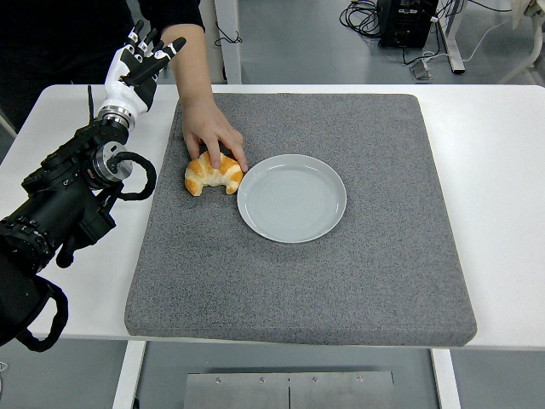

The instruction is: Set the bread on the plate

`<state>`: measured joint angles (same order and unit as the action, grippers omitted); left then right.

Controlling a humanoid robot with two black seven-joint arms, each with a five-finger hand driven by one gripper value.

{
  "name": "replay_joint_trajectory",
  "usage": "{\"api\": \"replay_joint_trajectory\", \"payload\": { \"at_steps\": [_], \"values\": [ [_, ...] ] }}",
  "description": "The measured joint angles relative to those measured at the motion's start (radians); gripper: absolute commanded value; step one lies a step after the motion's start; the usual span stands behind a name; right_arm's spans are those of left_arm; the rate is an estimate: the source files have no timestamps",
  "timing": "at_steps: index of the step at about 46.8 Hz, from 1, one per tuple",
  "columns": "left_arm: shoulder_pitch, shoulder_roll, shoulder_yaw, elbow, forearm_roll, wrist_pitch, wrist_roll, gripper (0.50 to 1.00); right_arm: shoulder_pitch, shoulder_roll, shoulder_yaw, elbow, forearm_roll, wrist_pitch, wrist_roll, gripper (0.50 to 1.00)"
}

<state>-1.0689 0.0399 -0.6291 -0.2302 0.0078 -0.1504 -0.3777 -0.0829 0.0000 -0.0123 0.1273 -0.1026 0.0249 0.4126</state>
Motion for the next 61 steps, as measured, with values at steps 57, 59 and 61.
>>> {"api": "replay_joint_trajectory", "payload": {
  "at_steps": [57, 59, 61],
  "values": [
    [-0.003, 0.008, 0.003, -0.013, 0.003, 0.0, 0.006, 0.996, 0.0, 0.0, 0.0, 0.0, 0.0, 0.0, 0.0, 1.0],
    [-0.008, 0.009, 0.004, -0.013, 0.005, 0.0, 0.007, 0.996, 0.0, 0.0, 0.0, 0.0, 0.0, 0.0, 0.0, 1.0],
    [-0.013, 0.01, 0.005, -0.013, 0.007, 0.0, 0.008, 0.996, 0.0, 0.0, 0.0, 0.0, 0.0, 0.0, 0.0, 1.0]
  ]
}}
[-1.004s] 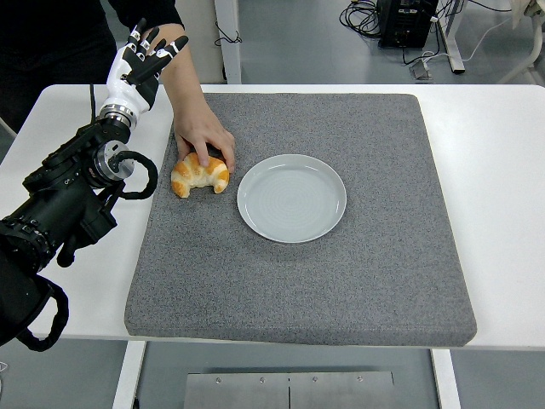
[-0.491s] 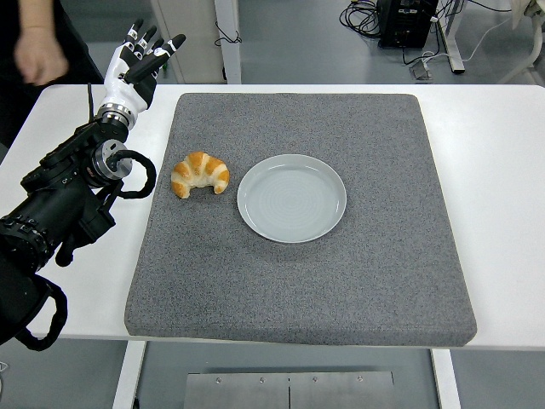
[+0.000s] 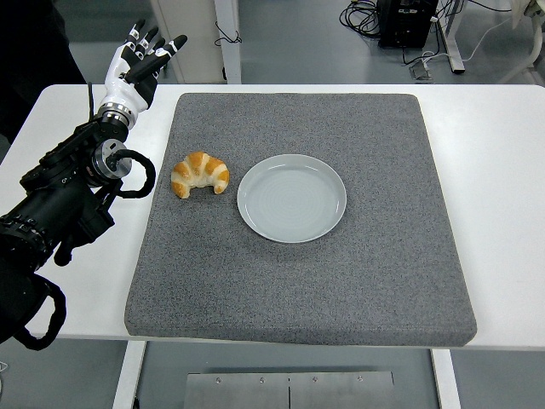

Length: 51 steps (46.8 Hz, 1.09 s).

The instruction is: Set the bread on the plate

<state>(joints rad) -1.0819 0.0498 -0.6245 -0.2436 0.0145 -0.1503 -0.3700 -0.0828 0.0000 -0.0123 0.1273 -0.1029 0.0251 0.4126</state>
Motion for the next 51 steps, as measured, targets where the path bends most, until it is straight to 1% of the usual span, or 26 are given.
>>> {"api": "replay_joint_trajectory", "payload": {
  "at_steps": [17, 22, 29, 34, 40, 48, 51],
  "values": [
    [-0.009, 0.005, 0.003, -0.007, 0.04, 0.0, 0.002, 0.995, 0.0, 0.0, 0.0, 0.0, 0.0, 0.0, 0.0, 1.0],
    [-0.011, 0.014, 0.003, -0.035, 0.076, 0.0, 0.003, 0.993, 0.0, 0.0, 0.0, 0.0, 0.0, 0.0, 0.0, 1.0],
    [-0.003, 0.053, 0.011, -0.092, 0.141, 0.0, 0.003, 0.992, 0.0, 0.0, 0.0, 0.0, 0.0, 0.0, 0.0, 1.0],
    [-0.003, 0.089, 0.068, -0.141, 0.182, 0.003, 0.003, 0.992, 0.0, 0.0, 0.0, 0.0, 0.0, 0.0, 0.0, 1.0],
    [-0.004, 0.136, 0.157, -0.185, 0.192, 0.003, -0.001, 0.99, 0.0, 0.0, 0.0, 0.0, 0.0, 0.0, 0.0, 1.0],
    [-0.027, 0.191, 0.311, -0.237, 0.206, 0.013, -0.002, 0.99, 0.0, 0.0, 0.0, 0.0, 0.0, 0.0, 0.0, 1.0],
    [-0.034, 0.208, 0.347, -0.261, 0.209, 0.018, -0.002, 0.99, 0.0, 0.0, 0.0, 0.0, 0.0, 0.0, 0.0, 1.0]
  ]
}}
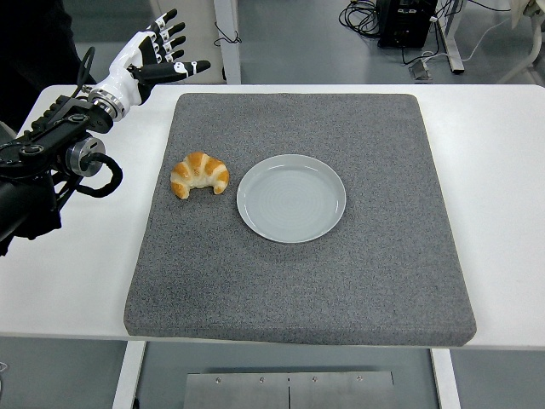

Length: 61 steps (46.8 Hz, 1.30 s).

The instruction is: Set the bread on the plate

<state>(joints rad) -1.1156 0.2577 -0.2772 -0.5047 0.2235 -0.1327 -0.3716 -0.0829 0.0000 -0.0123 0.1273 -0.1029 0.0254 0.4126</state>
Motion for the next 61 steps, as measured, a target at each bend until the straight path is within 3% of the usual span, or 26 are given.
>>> {"api": "replay_joint_trajectory", "payload": {
  "at_steps": [8, 23, 35, 51, 61],
  "values": [
    [-0.006, 0.068, 0.073, -0.104, 0.082, 0.013, 0.0, 0.99, 0.0, 0.0, 0.0, 0.0, 0.0, 0.0, 0.0, 1.0],
    [0.0, 0.194, 0.087, -0.328, 0.332, 0.096, 0.005, 0.989, 0.0, 0.0, 0.0, 0.0, 0.0, 0.0, 0.0, 1.0],
    [0.0, 0.248, 0.191, -0.397, 0.495, 0.105, 0.005, 0.989, 0.0, 0.0, 0.0, 0.0, 0.0, 0.0, 0.0, 1.0],
    [0.0, 0.29, 0.317, -0.483, 0.661, 0.266, 0.005, 0.989, 0.0, 0.0, 0.0, 0.0, 0.0, 0.0, 0.0, 1.0],
    [-0.002, 0.293, 0.339, -0.482, 0.681, 0.294, 0.005, 0.989, 0.0, 0.0, 0.0, 0.0, 0.0, 0.0, 0.0, 1.0]
  ]
}}
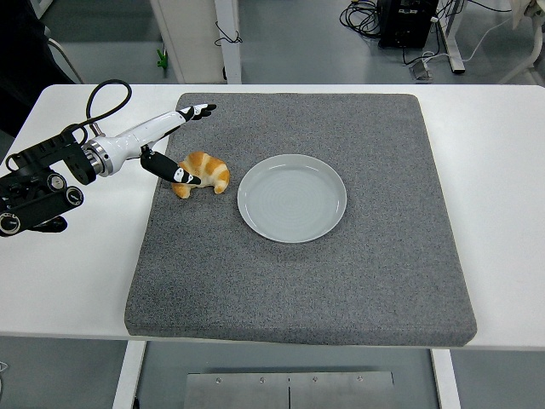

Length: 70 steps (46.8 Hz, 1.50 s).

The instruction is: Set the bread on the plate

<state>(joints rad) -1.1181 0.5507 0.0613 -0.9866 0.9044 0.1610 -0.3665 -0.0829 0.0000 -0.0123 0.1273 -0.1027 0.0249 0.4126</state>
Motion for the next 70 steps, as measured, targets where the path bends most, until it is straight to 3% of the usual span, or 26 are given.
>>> {"api": "replay_joint_trajectory", "payload": {
  "at_steps": [13, 37, 51, 64, 70],
  "values": [
    [-0.002, -0.002, 0.031, 0.0, 0.057, 0.006, 0.002, 0.989, 0.0, 0.0, 0.0, 0.0, 0.0, 0.0, 0.0, 1.0],
    [0.009, -0.015, 0.038, 0.011, 0.073, 0.035, 0.054, 0.989, 0.0, 0.0, 0.0, 0.0, 0.0, 0.001, 0.0, 1.0],
    [0.005, -0.063, 0.07, 0.04, 0.077, 0.042, 0.094, 0.987, 0.0, 0.0, 0.0, 0.0, 0.0, 0.001, 0.0, 1.0],
    [0.005, -0.105, 0.068, 0.11, 0.073, 0.066, 0.094, 0.972, 0.0, 0.0, 0.0, 0.0, 0.0, 0.0, 0.0, 1.0],
    [0.007, -0.111, 0.068, 0.112, 0.073, 0.069, 0.094, 0.934, 0.0, 0.0, 0.0, 0.0, 0.0, 0.0, 0.0, 1.0]
  ]
}}
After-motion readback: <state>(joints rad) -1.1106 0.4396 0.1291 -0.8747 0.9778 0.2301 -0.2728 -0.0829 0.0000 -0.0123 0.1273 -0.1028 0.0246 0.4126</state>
